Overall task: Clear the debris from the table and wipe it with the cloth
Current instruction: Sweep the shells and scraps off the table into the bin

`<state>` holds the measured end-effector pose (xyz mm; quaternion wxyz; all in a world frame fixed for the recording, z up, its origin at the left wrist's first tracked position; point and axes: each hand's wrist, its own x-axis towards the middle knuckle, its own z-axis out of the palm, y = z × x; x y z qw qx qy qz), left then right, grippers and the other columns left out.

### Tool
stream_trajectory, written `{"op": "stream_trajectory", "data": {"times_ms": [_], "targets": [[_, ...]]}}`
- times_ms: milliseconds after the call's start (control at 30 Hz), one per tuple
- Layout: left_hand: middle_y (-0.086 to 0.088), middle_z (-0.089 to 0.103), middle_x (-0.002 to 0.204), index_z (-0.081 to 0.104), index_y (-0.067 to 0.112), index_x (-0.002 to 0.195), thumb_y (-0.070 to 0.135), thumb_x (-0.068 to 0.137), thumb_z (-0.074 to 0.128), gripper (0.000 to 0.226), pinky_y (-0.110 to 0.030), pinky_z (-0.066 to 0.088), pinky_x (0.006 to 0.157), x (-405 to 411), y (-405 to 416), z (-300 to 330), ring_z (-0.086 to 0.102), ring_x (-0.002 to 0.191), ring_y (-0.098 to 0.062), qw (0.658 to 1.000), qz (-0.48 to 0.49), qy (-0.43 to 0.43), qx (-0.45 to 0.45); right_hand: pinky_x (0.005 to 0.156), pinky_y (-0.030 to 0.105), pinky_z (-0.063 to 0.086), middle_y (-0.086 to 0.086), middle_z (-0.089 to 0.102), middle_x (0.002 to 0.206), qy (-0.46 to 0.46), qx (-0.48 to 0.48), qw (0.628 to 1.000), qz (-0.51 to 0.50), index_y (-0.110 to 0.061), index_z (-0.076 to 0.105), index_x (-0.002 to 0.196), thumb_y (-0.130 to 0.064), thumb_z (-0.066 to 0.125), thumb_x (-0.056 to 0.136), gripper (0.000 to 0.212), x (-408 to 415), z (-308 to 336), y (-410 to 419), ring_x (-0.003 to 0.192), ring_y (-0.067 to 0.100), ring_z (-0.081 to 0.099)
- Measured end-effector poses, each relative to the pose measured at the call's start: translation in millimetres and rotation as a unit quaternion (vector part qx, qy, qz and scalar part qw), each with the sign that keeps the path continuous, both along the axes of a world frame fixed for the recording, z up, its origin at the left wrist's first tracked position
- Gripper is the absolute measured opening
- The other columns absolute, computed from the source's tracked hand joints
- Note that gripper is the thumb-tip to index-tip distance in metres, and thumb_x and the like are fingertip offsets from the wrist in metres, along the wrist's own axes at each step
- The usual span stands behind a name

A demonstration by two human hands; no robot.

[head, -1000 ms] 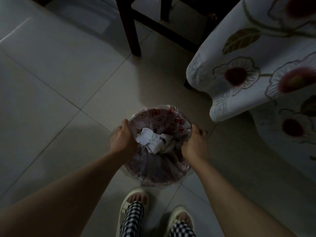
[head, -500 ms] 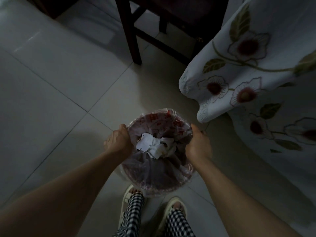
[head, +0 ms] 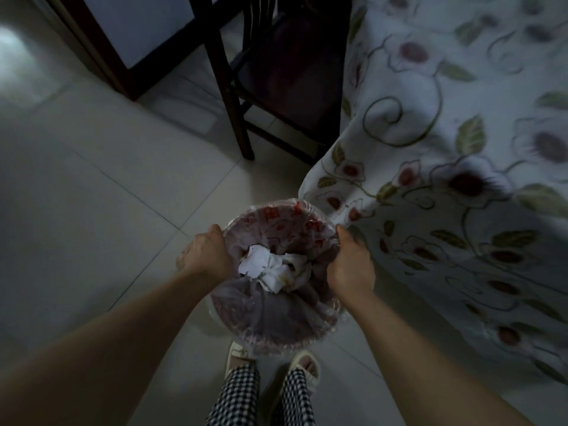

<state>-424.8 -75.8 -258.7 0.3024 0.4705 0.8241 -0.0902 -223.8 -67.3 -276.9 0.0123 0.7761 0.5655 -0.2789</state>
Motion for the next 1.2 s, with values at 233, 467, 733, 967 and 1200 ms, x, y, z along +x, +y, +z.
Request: {"op": "stream_trajectory", "data": {"times_ms": [233, 467, 733, 967, 1200], "targets": [[-0.021, 0.055, 0.121, 0.045, 0.009, 0.117, 0.009, 0.085, 0.046, 0.032, -0.041, 0.043, 0.089, 20, 3, 67, 0.055, 0.114, -0.038, 0.999, -0.042, 0.002, 0.018, 0.089, 0.041, 0.048, 0.015, 0.044, 0.135, 0.0, 0.022, 1.0, -0.019, -0.027, 0.023, 0.146, 0.001, 0.046, 0.089, 0.068, 24, 69, -7, 0.12, 0.032, 0.048], [-0.023, 0.057, 0.118, 0.048, 0.006, 0.111, 0.01, 0.085, 0.047, 0.026, -0.042, 0.048, 0.086, 47, 11, 101, 0.057, 0.108, -0.039, 0.99, -0.138, -0.028, 0.032, 0.082, 0.041, 0.05, 0.017, 0.052, 0.127, -0.019, 0.027, 0.995, -0.097, -0.019, 0.027, 0.141, 0.002, 0.046, 0.087, 0.061, 55, 119, -24, 0.113, 0.034, 0.053], [-0.018, 0.062, 0.12, 0.059, 0.011, 0.114, 0.024, 0.091, 0.04, 0.033, -0.035, 0.046, 0.082, 105, 19, 125, 0.059, 0.11, -0.037, 0.969, -0.224, -0.089, 0.057, 0.078, 0.042, 0.046, 0.022, 0.052, 0.117, -0.019, 0.042, 0.979, -0.2, -0.006, 0.037, 0.12, 0.004, 0.05, 0.083, 0.04, 105, 156, -51, 0.106, 0.038, 0.053], [-0.015, 0.065, 0.117, 0.064, 0.01, 0.108, 0.025, 0.091, 0.044, 0.031, -0.03, 0.041, 0.072, 149, 22, 120, 0.062, 0.107, -0.034, 0.962, -0.257, -0.084, 0.036, 0.08, 0.04, 0.042, 0.019, 0.048, 0.121, -0.03, 0.114, 0.963, -0.243, -0.004, 0.041, 0.116, -0.007, 0.057, 0.085, 0.035, 149, 173, -66, 0.107, 0.037, 0.05], [-0.014, 0.065, 0.115, 0.064, 0.01, 0.108, 0.022, 0.079, 0.06, 0.031, -0.031, 0.046, 0.073, 182, 24, 104, 0.062, 0.107, -0.033, 0.959, -0.278, -0.05, -0.003, 0.081, 0.036, 0.04, 0.014, 0.045, 0.126, -0.049, 0.231, 0.935, -0.265, -0.008, 0.048, 0.123, 0.003, 0.048, 0.085, 0.039, 198, 195, -46, 0.106, 0.031, 0.051]]}}
